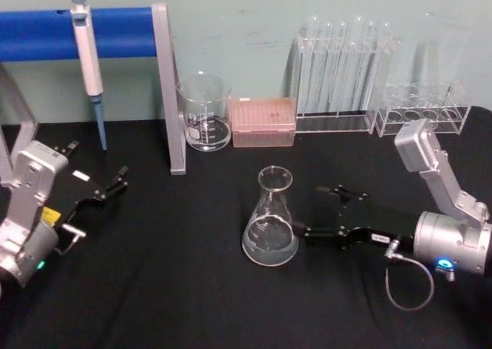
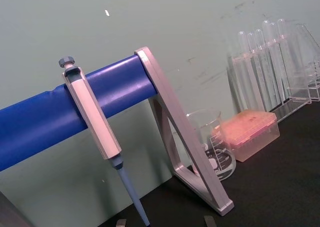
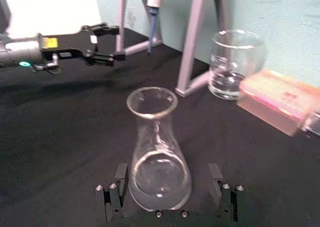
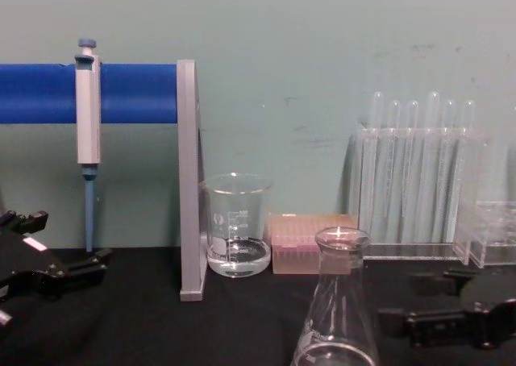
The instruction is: Grasp the erlenmeyer flask with one hand, shake it three times, then place it back.
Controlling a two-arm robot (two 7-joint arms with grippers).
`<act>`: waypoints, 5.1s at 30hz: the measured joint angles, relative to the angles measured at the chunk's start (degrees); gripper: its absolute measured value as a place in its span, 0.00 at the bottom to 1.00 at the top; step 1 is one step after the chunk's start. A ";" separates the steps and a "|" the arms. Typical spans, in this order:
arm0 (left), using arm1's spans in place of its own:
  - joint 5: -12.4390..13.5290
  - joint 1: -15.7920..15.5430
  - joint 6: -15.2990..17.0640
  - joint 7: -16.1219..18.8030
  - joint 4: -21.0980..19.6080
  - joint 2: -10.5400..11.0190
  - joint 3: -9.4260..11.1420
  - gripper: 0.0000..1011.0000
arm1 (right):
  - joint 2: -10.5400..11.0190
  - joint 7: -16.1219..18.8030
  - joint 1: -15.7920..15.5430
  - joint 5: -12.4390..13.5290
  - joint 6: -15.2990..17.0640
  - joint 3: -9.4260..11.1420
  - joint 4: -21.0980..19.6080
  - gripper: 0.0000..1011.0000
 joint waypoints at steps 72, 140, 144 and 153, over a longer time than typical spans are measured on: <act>0.00 0.00 0.00 0.00 0.00 0.00 0.00 0.99 | -18.00 -28.61 -5.51 -13.66 -6.52 13.00 7.96 0.99; 0.00 0.00 0.00 0.00 0.00 0.00 0.00 0.99 | -17.82 -29.12 -5.46 -13.85 -6.85 12.68 7.79 0.99; 0.00 0.00 0.00 0.00 0.00 0.00 0.00 0.99 | -17.82 -29.12 -5.46 -13.85 -6.85 12.68 7.79 0.99; 0.00 0.00 0.00 0.00 0.00 0.00 0.00 0.99 | -17.82 -29.12 -5.46 -13.85 -6.85 12.68 7.79 0.99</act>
